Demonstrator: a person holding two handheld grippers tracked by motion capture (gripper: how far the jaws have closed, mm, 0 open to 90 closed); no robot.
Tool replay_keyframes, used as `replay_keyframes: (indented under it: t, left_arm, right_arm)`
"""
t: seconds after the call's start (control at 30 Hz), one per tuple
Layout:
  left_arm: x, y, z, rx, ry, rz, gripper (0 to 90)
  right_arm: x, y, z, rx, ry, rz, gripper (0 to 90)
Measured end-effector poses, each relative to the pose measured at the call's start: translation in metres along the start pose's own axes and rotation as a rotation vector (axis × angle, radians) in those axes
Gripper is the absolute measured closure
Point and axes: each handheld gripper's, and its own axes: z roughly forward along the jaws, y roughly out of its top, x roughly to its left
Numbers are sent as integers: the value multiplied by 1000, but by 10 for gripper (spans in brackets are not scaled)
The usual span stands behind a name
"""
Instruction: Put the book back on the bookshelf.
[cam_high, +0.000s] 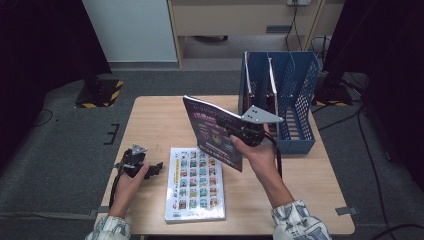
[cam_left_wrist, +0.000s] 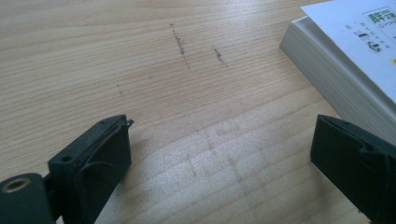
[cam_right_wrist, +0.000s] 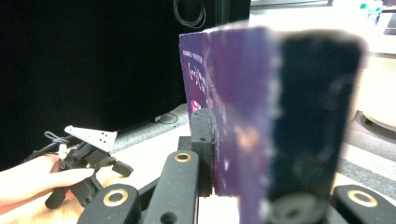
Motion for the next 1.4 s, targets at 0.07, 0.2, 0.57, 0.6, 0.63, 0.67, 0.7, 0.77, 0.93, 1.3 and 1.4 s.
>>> replay_keyframes:
  t: [0.07, 0.2, 0.57, 0.6, 0.63, 0.67, 0.7, 0.77, 0.93, 1.3, 1.4]
  left_arm:
    - [-1, 0, 2, 0, 6, 11, 21]
    - [-1, 0, 2, 0, 5, 12, 16]
    - [-2, -1, 1, 2, 2, 17, 13]
    - [-2, 0, 1, 3, 2, 16, 12]
    - [-2, 0, 1, 3, 2, 16, 10]
    - [-2, 0, 1, 3, 2, 16, 9]
    - [-2, 0, 1, 4, 3, 16, 8]
    - [-2, 0, 1, 4, 2, 16, 6]
    - [-2, 0, 1, 4, 2, 16, 5]
    - [-2, 0, 1, 4, 2, 16, 5]
    - [-2, 0, 1, 5, 2, 16, 5]
  right_arm:
    - [-1, 0, -5, -3, 0, 3, 838]
    - [-6, -2, -16, -15, -6, 7, 838]
    - [-19, -12, -41, -23, -39, 32, 838]
    - [-20, -13, -42, -23, -40, 38, 838]
    - [-21, -15, -44, -21, -40, 42, 838]
    - [-22, -16, -46, -23, -41, 41, 838]
    - [-22, -17, -49, -21, -43, 41, 838]
    - [-23, -18, -54, -26, -46, 44, 838]
    - [-25, -21, -67, -33, -51, 54, 838]
    - [-30, -25, -94, -42, -74, 59, 838]
    - [-32, -25, -101, -41, -81, 58, 838]
